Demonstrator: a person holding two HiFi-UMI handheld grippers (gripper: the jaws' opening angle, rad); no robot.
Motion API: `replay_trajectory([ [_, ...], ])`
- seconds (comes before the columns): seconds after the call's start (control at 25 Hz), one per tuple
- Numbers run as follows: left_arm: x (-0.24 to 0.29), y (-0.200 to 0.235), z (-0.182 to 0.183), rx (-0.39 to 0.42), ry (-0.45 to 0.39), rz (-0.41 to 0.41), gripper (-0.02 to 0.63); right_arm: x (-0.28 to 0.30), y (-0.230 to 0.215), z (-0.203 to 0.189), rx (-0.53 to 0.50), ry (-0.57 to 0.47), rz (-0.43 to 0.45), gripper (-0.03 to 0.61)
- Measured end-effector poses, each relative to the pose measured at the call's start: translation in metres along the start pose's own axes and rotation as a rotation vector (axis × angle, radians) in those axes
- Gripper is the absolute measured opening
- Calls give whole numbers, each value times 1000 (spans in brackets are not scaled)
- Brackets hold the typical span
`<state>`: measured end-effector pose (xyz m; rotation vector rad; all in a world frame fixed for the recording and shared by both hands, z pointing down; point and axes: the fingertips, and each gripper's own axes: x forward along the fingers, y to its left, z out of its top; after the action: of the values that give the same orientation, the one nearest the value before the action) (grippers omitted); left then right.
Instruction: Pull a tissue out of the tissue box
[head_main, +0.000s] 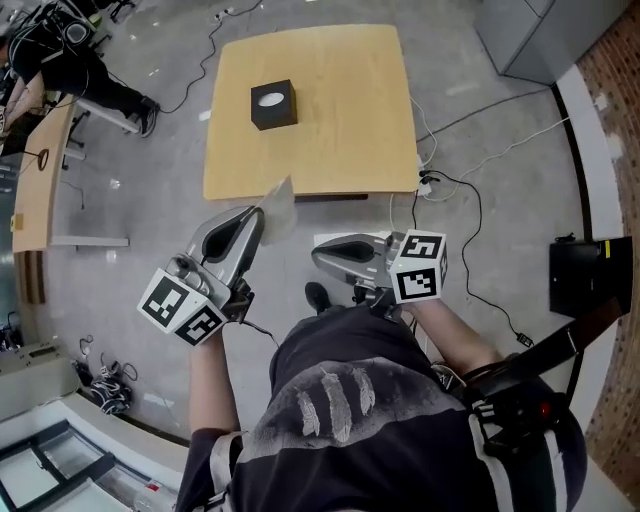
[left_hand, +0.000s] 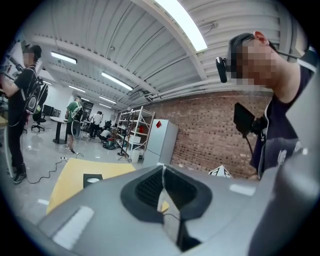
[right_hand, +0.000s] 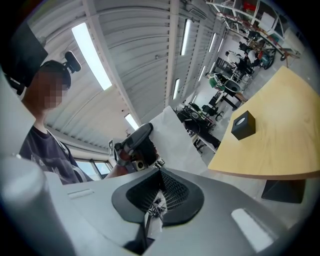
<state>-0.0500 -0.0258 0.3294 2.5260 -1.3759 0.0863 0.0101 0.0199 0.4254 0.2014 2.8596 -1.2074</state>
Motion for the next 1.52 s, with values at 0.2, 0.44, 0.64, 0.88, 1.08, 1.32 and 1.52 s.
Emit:
replay_trajectory([
  [0.2,-13,-4,3,4,-16,-8,2,6,9,-5,-21,21,1,-2],
  [0.44,-37,-4,3,5,-40,-25,2,26,23,-14,-46,38,-9,-2],
  [0.64,-63,-4,3,7,-80,-63,2,39,38,-23,-76,44,-47,-2],
  [0.88,-100,-11,-4,34,-97,-92,2,59,59,-39,-89,45,-80,-2],
  [1.08,-132,-12,-8,31,-123,-116,2,78,76,-59,-132,66,-126,-2],
  [1.32,-152,-13,-11,21,-154,-159,2,91,90,-77,-155,66,-175,-2],
  [1.52,-158,-14,-11,22,-166,-186,2,97,97,-84,-173,81,-191,-2],
])
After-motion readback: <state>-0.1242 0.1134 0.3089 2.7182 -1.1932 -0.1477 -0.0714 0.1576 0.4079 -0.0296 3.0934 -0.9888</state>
